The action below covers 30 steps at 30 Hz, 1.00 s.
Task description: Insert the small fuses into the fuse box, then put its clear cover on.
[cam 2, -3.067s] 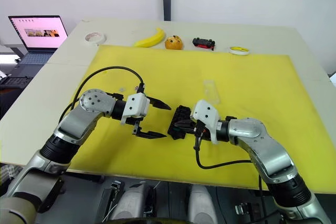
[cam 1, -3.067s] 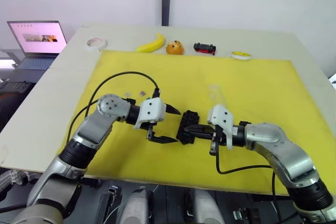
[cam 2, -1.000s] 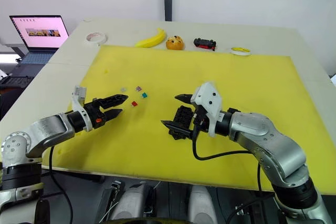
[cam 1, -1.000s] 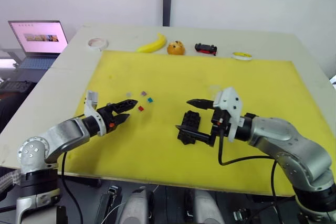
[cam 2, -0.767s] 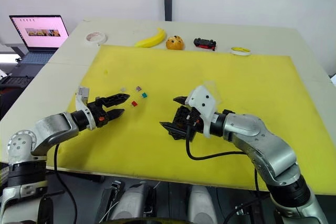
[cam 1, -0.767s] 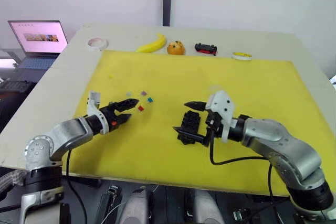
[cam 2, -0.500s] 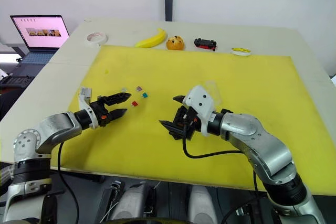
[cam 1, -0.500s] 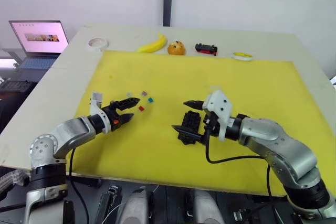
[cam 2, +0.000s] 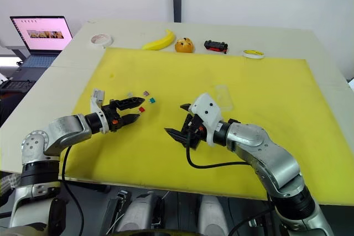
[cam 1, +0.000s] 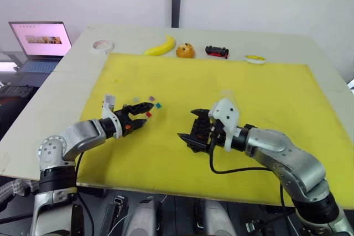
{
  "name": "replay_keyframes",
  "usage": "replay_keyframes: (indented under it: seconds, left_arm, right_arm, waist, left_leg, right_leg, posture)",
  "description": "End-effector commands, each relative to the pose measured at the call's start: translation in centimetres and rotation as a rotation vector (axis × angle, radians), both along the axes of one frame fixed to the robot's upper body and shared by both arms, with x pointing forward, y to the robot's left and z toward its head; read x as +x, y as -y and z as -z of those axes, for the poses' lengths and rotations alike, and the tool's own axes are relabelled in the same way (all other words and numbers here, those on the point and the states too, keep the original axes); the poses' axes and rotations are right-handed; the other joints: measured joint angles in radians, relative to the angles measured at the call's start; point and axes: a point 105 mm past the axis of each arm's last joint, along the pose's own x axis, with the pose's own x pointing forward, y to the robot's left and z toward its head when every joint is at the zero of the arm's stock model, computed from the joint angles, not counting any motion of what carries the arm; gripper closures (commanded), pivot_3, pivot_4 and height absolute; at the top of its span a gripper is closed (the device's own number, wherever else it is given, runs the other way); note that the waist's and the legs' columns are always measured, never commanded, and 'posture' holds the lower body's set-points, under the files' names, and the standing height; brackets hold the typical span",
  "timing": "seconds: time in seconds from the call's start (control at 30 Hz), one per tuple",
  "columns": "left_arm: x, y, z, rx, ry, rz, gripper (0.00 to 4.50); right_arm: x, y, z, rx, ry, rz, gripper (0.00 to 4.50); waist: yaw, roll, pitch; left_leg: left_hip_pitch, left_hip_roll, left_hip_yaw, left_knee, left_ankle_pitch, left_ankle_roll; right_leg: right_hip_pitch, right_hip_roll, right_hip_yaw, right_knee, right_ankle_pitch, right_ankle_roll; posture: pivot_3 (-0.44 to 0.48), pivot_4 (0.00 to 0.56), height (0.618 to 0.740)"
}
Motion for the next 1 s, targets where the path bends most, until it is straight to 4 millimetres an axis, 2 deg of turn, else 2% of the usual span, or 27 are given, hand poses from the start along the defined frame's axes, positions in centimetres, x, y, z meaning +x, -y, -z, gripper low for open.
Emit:
replay_keyframes:
  seconds: [0.03, 0.17, 0.47, 0.63, 1.0]
  left_arm:
    - [-0.4, -0.3, 1.0, 0.026, -0.036, -0.003, 0.0]
    - [0.2, -1.1, 0.9, -0.009, -0.049, -0.047, 0.0]
    - [0.7, -0.9, 1.4, -0.082, -0.08, -0.018, 0.0]
    - [0.8, -0.8, 1.7, -0.045, -0.08, 0.0, 0.0]
    - [1.5, -1.4, 0.7, -0.089, -0.05, -0.073, 0.0]
  right_arm:
    - [-0.6, -0.3, -1.1, 0.014, 0.049, -0.011, 0.06]
    - [-0.7, -0.3, -1.0, 0.013, 0.046, -0.009, 0.06]
    - [-0.8, -0.8, -1.0, 0.017, 0.039, -0.021, 0.06]
    - [-0.7, -0.7, -0.9, 0.019, 0.037, -0.011, 0.06]
    - [-0.6, -0.5, -0.9, 0.019, 0.036, 0.007, 0.06]
  waist:
    - [0.0, 0.0, 0.0]
    - [-0.001, 0.0, 0.0]
    - [0.0, 0.0, 0.0]
    - [0.0, 0.0, 0.0]
    - [0.001, 0.0, 0.0]
  left_leg:
    - [0.0, 0.0, 0.0, 0.0, 0.0, 0.0]
    - [0.0, 0.0, 0.0, 0.0, 0.0, 0.0]
    - [0.001, 0.0, 0.0, -0.001, 0.0, 0.0]
    - [0.001, 0.0, 0.0, -0.001, 0.0, 0.0]
    - [0.0, 0.001, 0.0, -0.001, 0.0, 0.0]
  right_leg:
    - [0.0, 0.0, 0.0, 0.0, 0.0, 0.0]
    - [0.0, 0.0, 0.0, 0.0, 0.0, 0.0]
    - [0.0, 0.0, 0.0, 0.0, 0.0, 0.0]
    - [0.0, 0.0, 0.0, 0.0, 0.0, 0.0]
    - [0.0, 0.0, 0.0, 0.0, -0.001, -0.002]
  posture:
    - [0.0, 0.15, 0.74]
    - [0.0, 0.15, 0.74]
    - [0.0, 0.15, 0.74]
    - [0.0, 0.15, 0.74]
    - [0.0, 0.15, 0.74]
